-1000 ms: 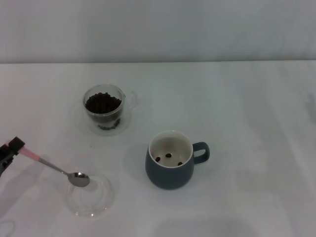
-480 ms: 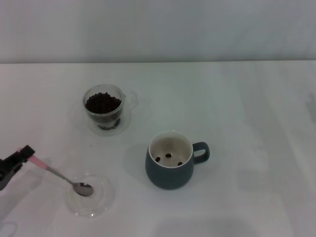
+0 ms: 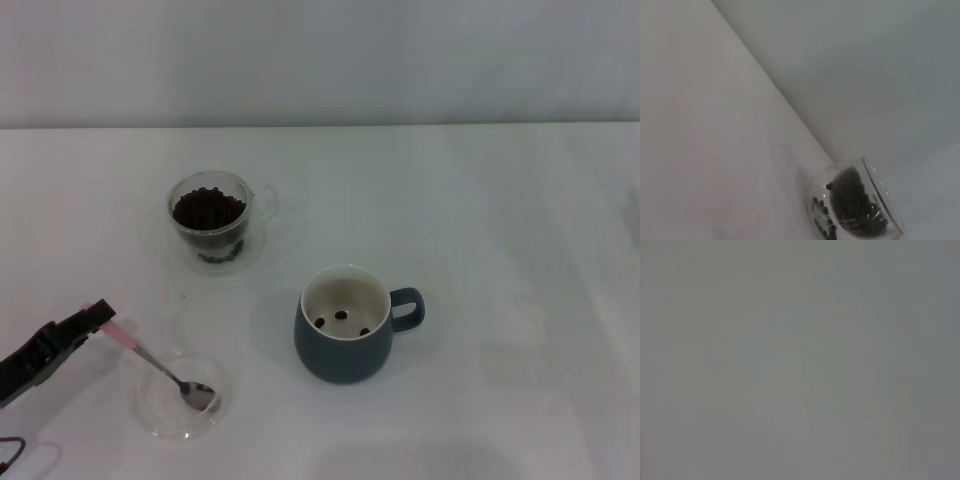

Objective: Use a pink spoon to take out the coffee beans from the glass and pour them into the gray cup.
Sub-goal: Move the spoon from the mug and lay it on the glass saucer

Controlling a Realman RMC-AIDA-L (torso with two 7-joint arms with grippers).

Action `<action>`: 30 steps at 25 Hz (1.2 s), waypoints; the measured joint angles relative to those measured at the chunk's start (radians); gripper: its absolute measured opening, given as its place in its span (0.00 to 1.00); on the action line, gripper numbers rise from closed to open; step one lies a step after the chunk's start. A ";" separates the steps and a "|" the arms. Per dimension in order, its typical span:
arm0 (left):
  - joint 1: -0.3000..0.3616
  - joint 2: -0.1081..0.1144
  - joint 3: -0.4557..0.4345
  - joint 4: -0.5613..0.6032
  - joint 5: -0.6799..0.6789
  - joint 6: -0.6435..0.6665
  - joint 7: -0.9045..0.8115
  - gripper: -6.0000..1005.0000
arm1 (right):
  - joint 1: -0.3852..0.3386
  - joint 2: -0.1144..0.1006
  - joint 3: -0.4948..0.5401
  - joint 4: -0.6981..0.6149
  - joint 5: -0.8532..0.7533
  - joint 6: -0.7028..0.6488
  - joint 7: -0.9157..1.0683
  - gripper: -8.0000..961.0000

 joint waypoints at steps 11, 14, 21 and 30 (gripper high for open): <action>-0.012 -0.008 0.000 0.003 0.023 0.010 0.017 0.25 | 0.000 0.000 0.000 -0.003 0.001 0.001 0.000 0.88; -0.011 -0.018 -0.005 0.008 0.018 0.006 0.047 0.25 | 0.000 0.000 0.000 -0.003 0.002 0.001 0.000 0.88; -0.005 -0.021 -0.035 0.012 0.014 0.010 0.077 0.57 | -0.004 0.000 0.000 -0.003 0.002 -0.001 0.000 0.88; 0.034 -0.005 -0.166 0.014 0.013 0.000 0.165 0.80 | -0.008 0.000 0.000 -0.002 -0.002 -0.001 0.000 0.88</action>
